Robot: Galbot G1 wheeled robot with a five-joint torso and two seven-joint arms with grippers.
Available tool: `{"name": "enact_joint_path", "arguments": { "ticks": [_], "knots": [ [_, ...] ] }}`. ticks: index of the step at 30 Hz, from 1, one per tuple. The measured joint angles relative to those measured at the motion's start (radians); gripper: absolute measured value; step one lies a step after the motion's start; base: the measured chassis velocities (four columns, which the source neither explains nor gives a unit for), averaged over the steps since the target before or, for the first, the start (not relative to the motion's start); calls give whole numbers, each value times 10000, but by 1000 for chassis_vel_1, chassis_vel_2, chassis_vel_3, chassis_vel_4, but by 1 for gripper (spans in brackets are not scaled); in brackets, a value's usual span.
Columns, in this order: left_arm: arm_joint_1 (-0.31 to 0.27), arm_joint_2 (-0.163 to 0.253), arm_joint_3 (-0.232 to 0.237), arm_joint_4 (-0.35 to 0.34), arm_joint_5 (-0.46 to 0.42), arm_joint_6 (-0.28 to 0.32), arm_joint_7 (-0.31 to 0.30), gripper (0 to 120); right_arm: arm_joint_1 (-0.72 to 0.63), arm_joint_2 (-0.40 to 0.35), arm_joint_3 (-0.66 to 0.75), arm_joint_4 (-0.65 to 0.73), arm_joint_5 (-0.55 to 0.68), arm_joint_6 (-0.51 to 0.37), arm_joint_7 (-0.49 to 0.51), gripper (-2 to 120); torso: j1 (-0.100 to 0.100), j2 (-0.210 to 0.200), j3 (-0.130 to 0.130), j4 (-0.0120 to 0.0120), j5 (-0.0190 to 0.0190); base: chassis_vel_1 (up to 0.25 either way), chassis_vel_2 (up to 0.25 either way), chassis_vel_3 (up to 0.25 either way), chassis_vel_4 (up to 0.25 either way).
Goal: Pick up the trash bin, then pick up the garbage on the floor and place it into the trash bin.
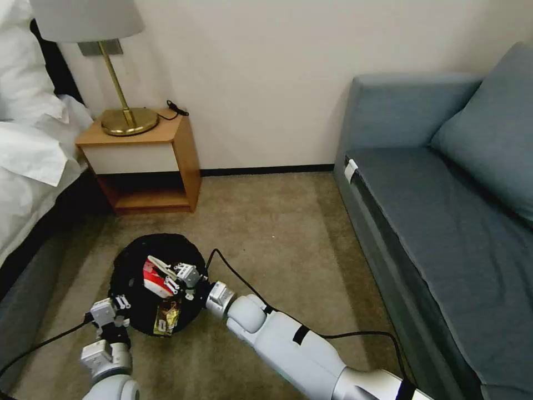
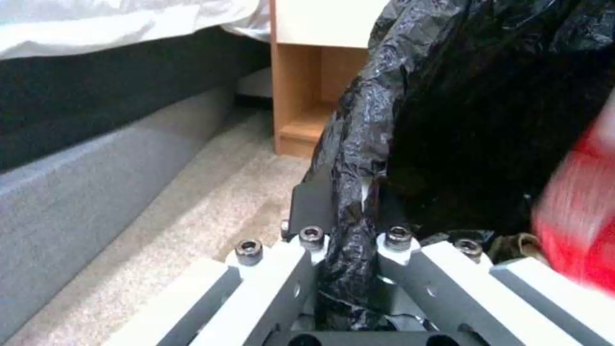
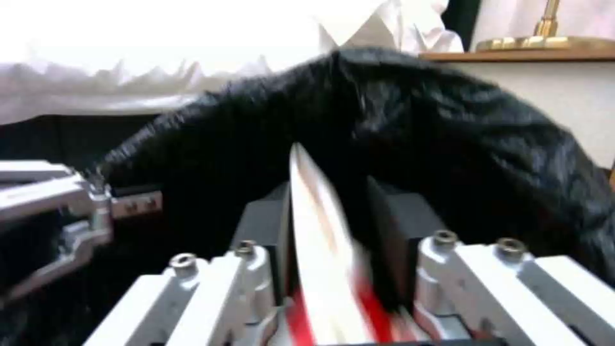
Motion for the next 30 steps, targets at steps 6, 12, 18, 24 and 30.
{"name": "enact_joint_path", "arguments": {
  "ticks": [6,12,18,24,30],
  "knots": [
    [-16,4,-36,77,-4,3,1,3,-124,-5,11,121,-175,172,-15,57,0,0,0,0,0,0,0,0,0],
    [-114,68,-90,87,-488,117,-172,3,-209,-13,325,556,-178,350,-12,83,0,0,0,0,0,0,0,0,0],
    [-325,178,-140,-105,-2080,623,-1169,3,-206,-12,1064,1533,575,279,40,99,0,0,0,1,0,0,0,0,0],
    [-647,235,-171,-223,-3473,907,-2132,3,-282,-153,1513,2686,1227,-71,223,100,0,0,1,1,1,0,0,0,0],
    [-1175,239,-242,-724,-5849,1545,-3343,3,-482,-568,2120,3461,1571,-363,311,100,0,0,0,0,2,0,0,0,0]
  ]
}}
